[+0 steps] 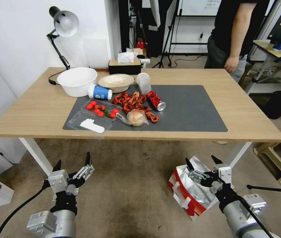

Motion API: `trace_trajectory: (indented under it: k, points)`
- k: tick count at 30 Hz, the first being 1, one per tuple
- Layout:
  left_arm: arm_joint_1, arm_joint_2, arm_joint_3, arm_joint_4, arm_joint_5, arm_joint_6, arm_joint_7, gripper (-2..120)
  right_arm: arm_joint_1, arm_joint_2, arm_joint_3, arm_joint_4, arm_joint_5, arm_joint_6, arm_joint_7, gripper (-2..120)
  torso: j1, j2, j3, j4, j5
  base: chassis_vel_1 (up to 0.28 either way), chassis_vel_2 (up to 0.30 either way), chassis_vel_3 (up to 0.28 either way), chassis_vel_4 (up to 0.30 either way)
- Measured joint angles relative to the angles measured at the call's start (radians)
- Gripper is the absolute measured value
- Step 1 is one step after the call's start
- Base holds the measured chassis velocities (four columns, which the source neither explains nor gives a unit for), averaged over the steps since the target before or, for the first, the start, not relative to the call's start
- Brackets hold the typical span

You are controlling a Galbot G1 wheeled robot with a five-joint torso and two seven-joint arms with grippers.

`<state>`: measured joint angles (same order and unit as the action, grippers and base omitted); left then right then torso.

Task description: Pick up the food delivery bag from the floor and place it on the table.

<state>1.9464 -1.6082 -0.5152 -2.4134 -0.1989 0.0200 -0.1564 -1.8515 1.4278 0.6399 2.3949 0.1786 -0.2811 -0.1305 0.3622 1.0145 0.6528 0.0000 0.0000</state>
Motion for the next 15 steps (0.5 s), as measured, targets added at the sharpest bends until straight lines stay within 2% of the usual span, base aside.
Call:
trace_trajectory:
  k: [15]
  points:
    - [-0.01,0.0,-0.035,0.012,0.008,0.0,0.013,100,0.008,-0.002,0.001,-0.018,-0.001,0.005,-0.003,100,-0.034,-0.079,-0.045,0.0,0.0,0.0,0.0,0.0,0.0]
